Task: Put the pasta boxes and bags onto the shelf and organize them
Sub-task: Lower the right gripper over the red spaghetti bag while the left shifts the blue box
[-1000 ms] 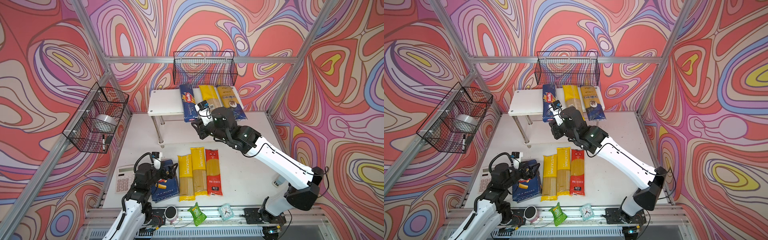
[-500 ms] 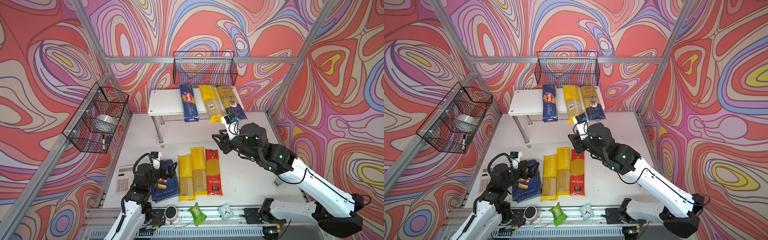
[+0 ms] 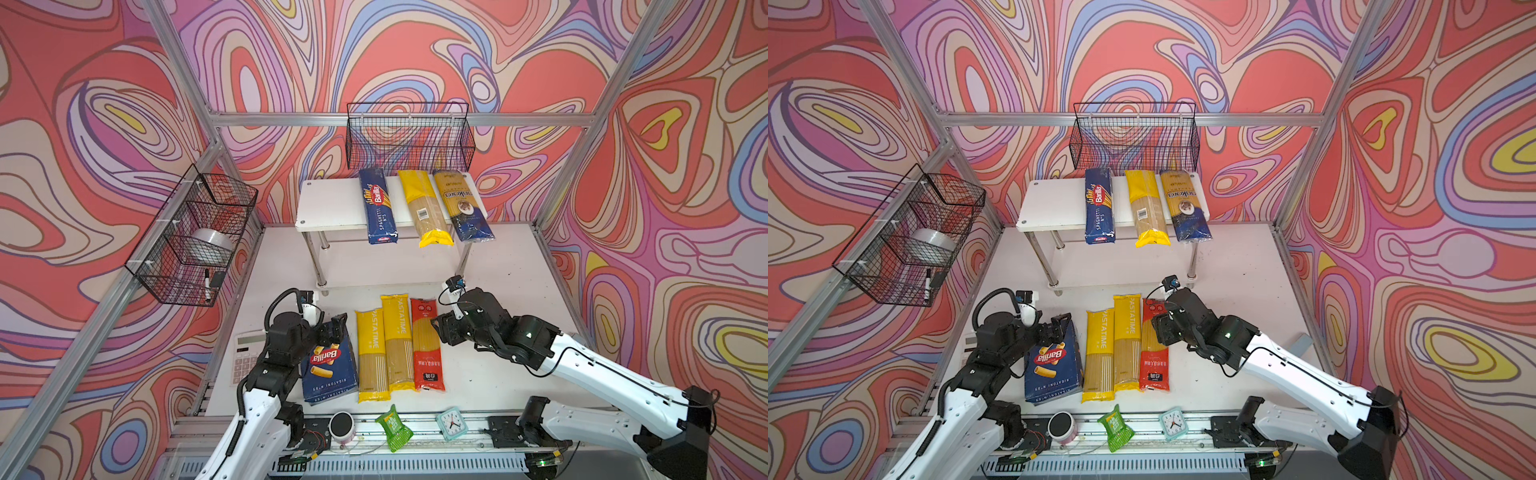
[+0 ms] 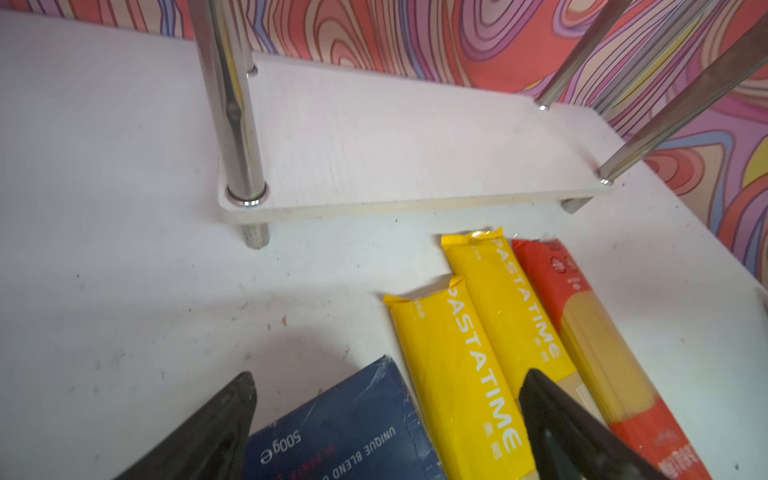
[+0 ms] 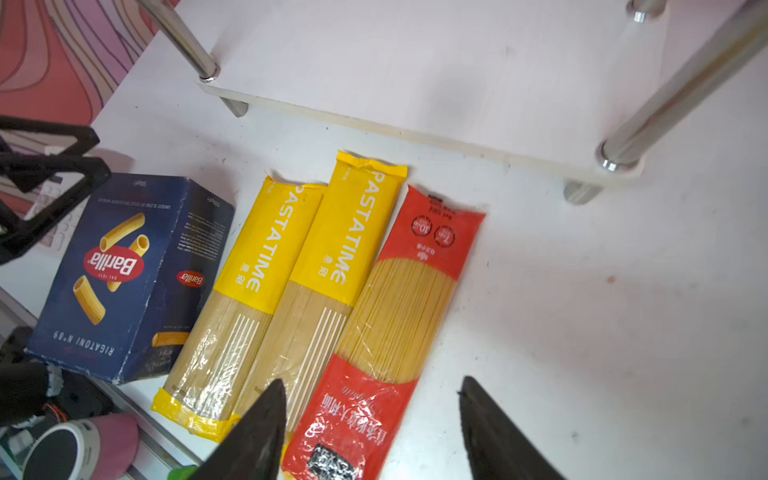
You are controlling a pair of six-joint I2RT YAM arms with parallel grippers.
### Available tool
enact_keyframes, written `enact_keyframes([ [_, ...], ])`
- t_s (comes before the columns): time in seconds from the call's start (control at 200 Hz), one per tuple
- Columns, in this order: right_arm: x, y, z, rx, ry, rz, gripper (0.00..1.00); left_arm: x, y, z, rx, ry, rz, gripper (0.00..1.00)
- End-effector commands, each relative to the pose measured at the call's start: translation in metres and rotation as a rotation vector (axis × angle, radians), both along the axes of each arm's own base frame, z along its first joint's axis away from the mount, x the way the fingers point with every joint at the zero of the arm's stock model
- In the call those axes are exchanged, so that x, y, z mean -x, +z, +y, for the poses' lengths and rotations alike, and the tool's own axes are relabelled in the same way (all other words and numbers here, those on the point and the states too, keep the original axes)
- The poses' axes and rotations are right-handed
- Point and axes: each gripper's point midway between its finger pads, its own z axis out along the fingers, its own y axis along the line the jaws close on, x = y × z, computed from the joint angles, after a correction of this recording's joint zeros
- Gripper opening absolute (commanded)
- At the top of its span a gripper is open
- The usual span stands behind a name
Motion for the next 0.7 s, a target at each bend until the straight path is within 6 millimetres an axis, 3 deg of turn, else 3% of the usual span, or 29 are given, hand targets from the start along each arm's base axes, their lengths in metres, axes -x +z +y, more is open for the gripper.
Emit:
enact_keyframes([
  [0.0,-0.002,-0.015,-0.003,-0.077,-0.096,0.031,0.72,0.008,-0.002,-0.001,-0.024,-0.028,0.015,1.0],
  [0.09,-0.002,-0.039,-0.009,-0.047,-0.165,0.088,0.78,0.012,0.002,0.005,-0.021,0.009,-0.029,1.0],
  [0.27,0.004,-0.079,0.001,-0.043,-0.167,0.196,0.86,0.018,0.007,0.012,-0.018,0.046,-0.071,1.0],
  [0.696,-0.002,-0.114,0.018,0.052,-0.134,0.281,0.95,0.013,0.003,0.003,-0.012,-0.003,-0.04,1.0],
])
